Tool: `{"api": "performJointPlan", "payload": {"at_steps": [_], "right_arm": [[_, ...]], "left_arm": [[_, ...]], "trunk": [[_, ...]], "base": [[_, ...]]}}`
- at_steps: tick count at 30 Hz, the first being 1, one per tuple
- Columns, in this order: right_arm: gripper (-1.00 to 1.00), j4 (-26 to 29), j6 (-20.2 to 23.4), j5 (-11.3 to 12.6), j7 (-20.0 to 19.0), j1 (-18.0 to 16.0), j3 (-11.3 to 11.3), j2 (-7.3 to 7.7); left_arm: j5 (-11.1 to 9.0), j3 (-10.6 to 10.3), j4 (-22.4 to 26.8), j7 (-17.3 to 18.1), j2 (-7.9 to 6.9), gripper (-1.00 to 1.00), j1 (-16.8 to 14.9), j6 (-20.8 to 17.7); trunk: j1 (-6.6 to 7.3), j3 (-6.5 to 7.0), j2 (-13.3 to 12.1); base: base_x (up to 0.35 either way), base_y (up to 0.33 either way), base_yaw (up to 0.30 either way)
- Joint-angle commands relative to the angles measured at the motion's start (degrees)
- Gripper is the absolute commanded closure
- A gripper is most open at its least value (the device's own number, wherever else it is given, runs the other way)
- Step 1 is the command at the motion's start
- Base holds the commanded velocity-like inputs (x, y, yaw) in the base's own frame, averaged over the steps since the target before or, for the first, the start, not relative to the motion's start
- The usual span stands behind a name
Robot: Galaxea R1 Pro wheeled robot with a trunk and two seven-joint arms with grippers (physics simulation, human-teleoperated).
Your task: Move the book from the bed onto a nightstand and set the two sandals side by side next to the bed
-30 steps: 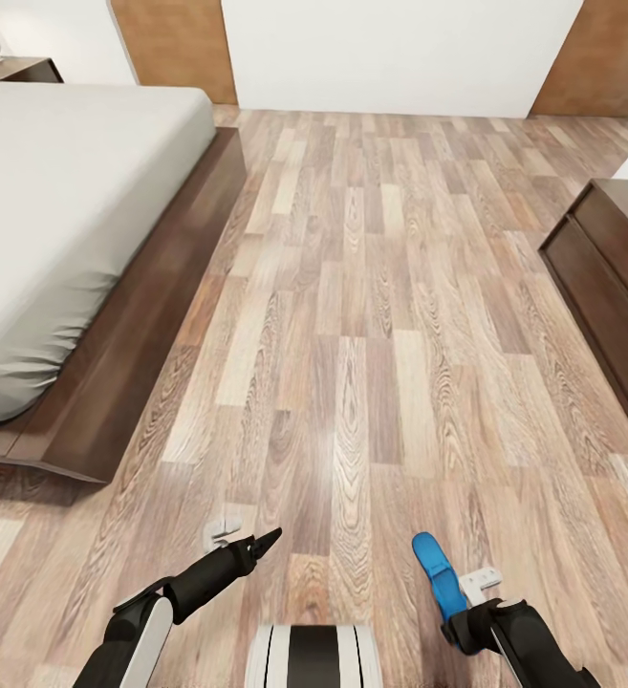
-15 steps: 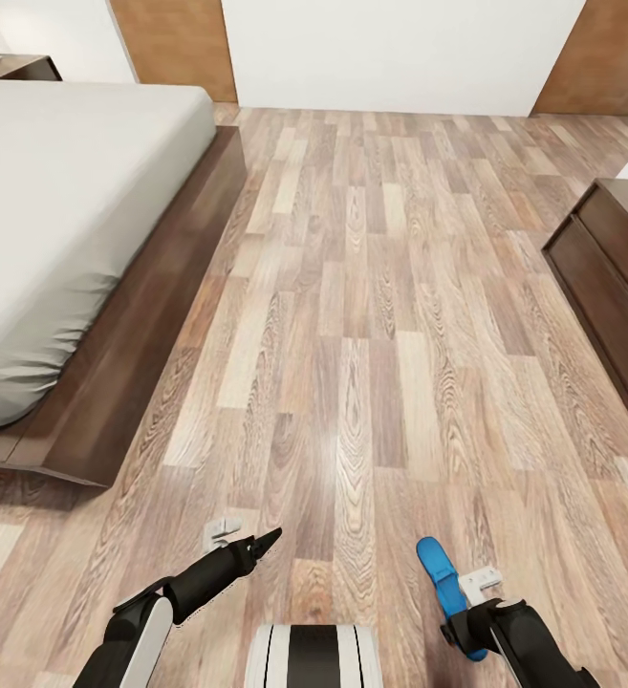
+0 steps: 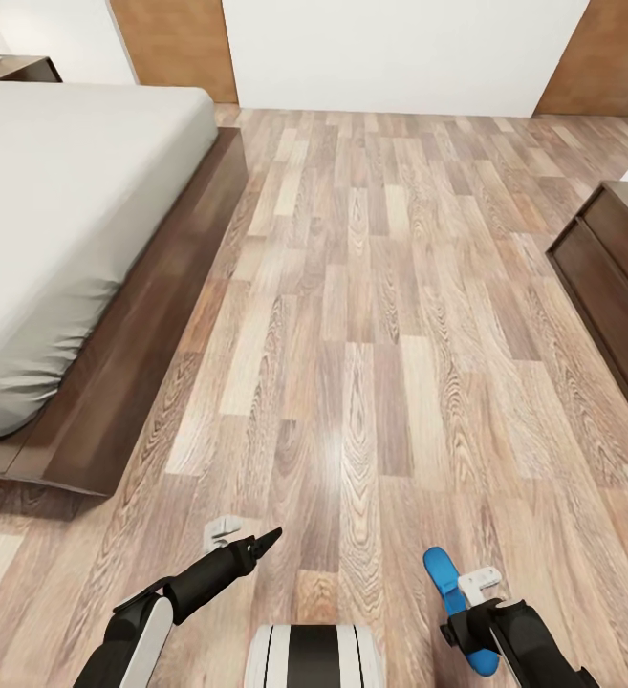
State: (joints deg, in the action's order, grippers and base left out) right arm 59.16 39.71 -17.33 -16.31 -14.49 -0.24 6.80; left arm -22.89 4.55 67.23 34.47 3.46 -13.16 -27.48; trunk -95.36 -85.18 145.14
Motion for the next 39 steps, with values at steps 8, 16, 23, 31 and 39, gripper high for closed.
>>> {"api": "performJointPlan", "payload": {"at_steps": [8,16,23,31,39], "right_arm": [[-1.0,0.1,0.2,-0.6,-0.5,0.0,0.0,0.13],[-1.0,0.1,0.2,-0.6,-0.5,0.0,-0.1,0.14],[-1.0,0.1,0.2,-0.6,-0.6,0.0,-0.1,0.15],[-1.0,0.1,0.2,-0.6,-0.6,0.0,-0.1,0.15],[-1.0,1.8,0.1,-0.6,-0.3,0.0,0.1,0.15]], "left_arm": [[-0.3,0.1,0.0,0.2,0.05,-1.0,0.0,-0.5],[-0.4,0.0,0.0,0.2,0.05,-1.0,0.0,-0.5],[-0.3,0.0,0.0,0.1,0.12,-1.0,0.0,-0.5],[-0.3,-0.1,0.0,0.2,0.12,-1.0,0.0,-0.5],[-0.4,-0.1,0.0,0.2,0.12,-1.0,0.0,-0.5]], "trunk": [[0.0,-0.04,0.0],[0.0,-0.04,0.0],[0.0,-0.04,0.0],[0.0,-0.04,0.0],[0.0,-0.04,0.0]], "base": [[0.03,0.012,0.0],[0.001,0.0,0.0],[0.125,-0.034,0.0],[0.065,-0.031,0.0],[0.003,-0.001,0.0]]}}
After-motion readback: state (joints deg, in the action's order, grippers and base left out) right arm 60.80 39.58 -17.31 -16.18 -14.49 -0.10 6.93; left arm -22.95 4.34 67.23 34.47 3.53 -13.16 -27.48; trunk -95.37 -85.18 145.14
